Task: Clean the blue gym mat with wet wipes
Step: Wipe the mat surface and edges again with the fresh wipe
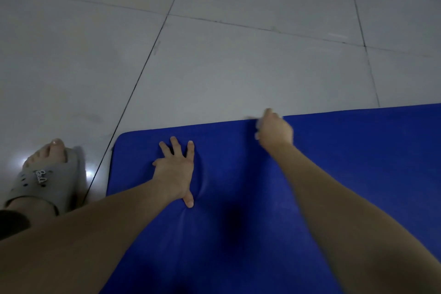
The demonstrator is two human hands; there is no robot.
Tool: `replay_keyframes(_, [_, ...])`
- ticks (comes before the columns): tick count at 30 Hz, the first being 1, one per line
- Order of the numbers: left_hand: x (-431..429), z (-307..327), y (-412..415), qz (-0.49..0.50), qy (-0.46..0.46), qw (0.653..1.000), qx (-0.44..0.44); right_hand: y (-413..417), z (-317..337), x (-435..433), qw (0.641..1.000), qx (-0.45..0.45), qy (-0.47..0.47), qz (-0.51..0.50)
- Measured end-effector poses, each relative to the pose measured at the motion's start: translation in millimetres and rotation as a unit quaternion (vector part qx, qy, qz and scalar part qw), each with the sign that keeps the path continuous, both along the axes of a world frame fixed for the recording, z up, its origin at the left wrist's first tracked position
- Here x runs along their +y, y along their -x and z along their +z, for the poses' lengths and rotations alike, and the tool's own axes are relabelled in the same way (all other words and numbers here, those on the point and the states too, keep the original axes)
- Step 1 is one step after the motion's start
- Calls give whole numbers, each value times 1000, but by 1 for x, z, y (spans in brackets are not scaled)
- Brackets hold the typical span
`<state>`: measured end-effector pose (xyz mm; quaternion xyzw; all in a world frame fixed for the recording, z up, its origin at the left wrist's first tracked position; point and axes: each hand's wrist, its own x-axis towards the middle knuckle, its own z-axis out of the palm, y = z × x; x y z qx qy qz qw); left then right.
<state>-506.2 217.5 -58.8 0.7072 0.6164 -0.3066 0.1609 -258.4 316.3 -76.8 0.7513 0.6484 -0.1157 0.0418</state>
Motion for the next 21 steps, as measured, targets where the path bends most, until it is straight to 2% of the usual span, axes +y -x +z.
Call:
replay_keyframes(3, [0, -1, -2, 1, 0, 1000, 6, -47, -4, -2, 993, 12, -1, -121])
replay_keyframes(5, [0, -1, -2, 2, 2, 1000, 8, -46, -11, -4, 991, 17, -19, -129])
replay_keyframes(10, [0, -2, -2, -12, -12, 1000, 17, 22, -19, -20, 998, 46, -44, -15])
replay_keyframes(14, [0, -4, -1, -22, -20, 999, 34, 102, -16, -37, 982, 67, 16, 173])
replay_keyframes(17, [0, -2, -2, -20, -18, 999, 43, 120, -2, -42, 961, 153, 41, 228])
replay_keyframes(19, [1, -1, -3, -14, -15, 999, 39, 103, 14, -46, 936, 304, 75, 162])
replay_keyframes(20, [1, 1, -3, -13, -16, 999, 37, 90, 18, -50, 928, 349, 69, 109])
replay_keyframes(21, [1, 3, -3, -11, -17, 999, 35, 75, 22, -54, 933, 351, 45, 67])
